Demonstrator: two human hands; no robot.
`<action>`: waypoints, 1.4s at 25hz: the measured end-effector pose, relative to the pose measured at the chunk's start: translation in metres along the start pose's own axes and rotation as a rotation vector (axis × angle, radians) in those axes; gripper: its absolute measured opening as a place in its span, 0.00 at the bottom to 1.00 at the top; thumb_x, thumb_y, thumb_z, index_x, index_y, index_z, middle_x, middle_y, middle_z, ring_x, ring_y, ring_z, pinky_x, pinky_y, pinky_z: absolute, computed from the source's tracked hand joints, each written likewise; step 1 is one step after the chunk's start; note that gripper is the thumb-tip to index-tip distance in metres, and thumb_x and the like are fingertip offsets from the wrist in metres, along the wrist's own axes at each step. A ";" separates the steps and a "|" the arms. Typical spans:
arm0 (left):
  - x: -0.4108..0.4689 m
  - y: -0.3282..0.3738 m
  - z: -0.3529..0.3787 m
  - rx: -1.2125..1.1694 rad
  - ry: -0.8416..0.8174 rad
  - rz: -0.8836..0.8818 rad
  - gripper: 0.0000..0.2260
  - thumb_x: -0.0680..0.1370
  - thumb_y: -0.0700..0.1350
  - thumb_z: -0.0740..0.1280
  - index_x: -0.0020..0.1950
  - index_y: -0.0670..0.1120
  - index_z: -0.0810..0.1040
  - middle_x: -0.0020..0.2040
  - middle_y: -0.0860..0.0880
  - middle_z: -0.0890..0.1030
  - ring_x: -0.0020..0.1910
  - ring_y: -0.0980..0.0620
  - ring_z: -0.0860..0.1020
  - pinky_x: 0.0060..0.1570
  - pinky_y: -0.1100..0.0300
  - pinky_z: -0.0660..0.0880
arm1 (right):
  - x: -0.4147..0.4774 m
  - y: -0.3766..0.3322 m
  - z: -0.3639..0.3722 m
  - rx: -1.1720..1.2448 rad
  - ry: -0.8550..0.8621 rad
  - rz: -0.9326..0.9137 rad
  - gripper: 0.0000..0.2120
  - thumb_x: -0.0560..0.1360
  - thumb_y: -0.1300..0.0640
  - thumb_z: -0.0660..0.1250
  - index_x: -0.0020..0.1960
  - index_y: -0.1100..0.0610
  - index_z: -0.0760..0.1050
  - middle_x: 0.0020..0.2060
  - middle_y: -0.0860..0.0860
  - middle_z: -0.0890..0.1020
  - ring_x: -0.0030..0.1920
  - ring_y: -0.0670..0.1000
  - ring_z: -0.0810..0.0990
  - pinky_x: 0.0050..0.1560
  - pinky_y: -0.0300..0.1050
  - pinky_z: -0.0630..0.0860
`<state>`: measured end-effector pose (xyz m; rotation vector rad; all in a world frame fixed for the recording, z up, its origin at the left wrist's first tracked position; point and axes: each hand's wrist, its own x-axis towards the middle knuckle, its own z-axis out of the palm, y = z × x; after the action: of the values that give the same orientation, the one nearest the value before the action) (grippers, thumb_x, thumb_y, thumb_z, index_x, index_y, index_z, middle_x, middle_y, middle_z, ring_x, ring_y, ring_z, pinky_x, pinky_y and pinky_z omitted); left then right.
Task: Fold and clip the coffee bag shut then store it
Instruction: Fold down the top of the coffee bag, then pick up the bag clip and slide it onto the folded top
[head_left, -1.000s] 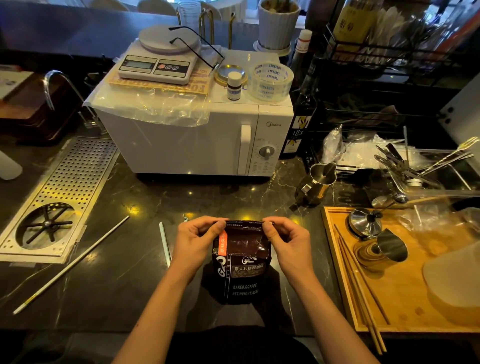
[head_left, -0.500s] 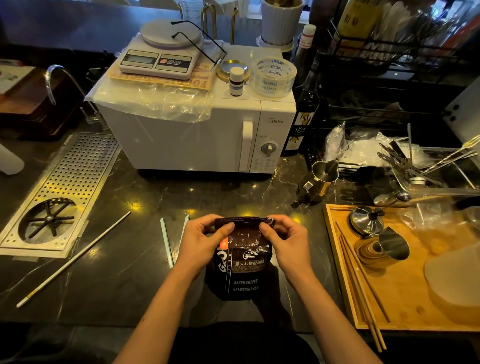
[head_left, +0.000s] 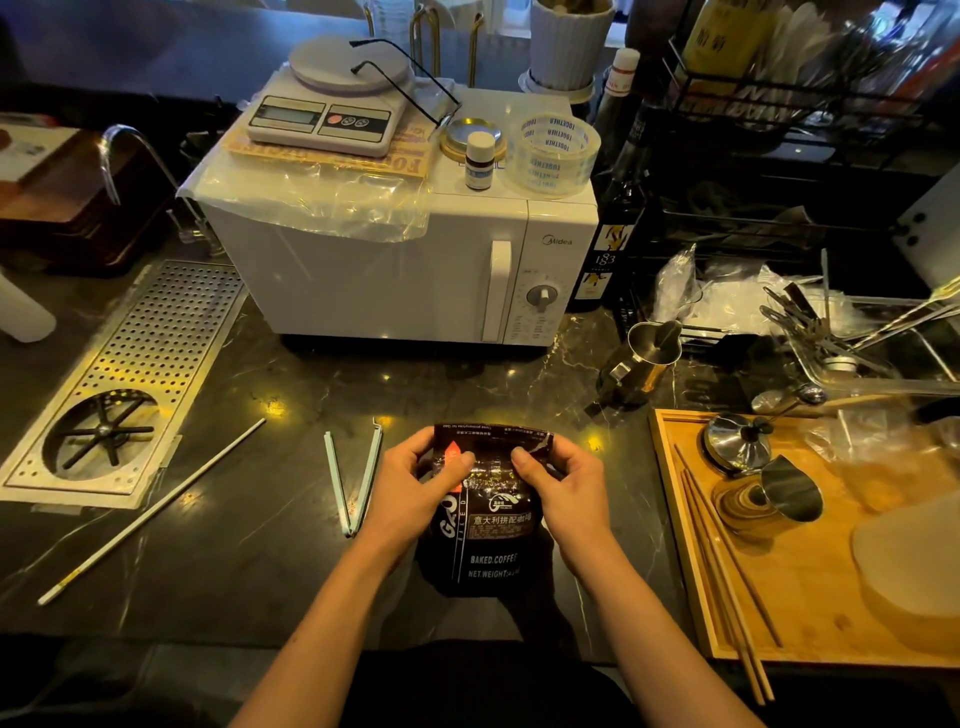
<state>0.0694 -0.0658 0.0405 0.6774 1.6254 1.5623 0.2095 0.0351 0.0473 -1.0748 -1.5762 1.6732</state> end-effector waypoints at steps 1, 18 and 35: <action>-0.001 0.000 0.002 -0.029 0.009 -0.019 0.08 0.76 0.39 0.70 0.53 0.46 0.81 0.47 0.49 0.86 0.48 0.54 0.85 0.44 0.62 0.80 | 0.001 0.001 -0.001 -0.002 -0.002 -0.002 0.06 0.74 0.64 0.70 0.47 0.55 0.83 0.42 0.51 0.87 0.45 0.50 0.86 0.46 0.44 0.82; -0.028 0.011 -0.008 -0.008 0.144 0.076 0.11 0.74 0.37 0.71 0.47 0.54 0.84 0.46 0.48 0.86 0.50 0.50 0.84 0.52 0.47 0.81 | -0.017 -0.013 0.011 -0.040 -0.070 -0.052 0.06 0.75 0.63 0.69 0.52 0.58 0.81 0.46 0.54 0.86 0.48 0.50 0.85 0.49 0.44 0.82; -0.092 0.011 -0.162 -0.124 0.697 0.207 0.15 0.73 0.34 0.71 0.43 0.57 0.85 0.40 0.57 0.86 0.47 0.50 0.79 0.54 0.48 0.78 | 0.006 0.009 0.146 -0.381 -0.374 -0.029 0.13 0.78 0.52 0.65 0.62 0.53 0.75 0.50 0.50 0.81 0.52 0.49 0.80 0.56 0.49 0.79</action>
<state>-0.0126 -0.2326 0.0591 0.2386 1.9611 2.1927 0.0823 -0.0349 0.0332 -0.9437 -2.2071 1.6640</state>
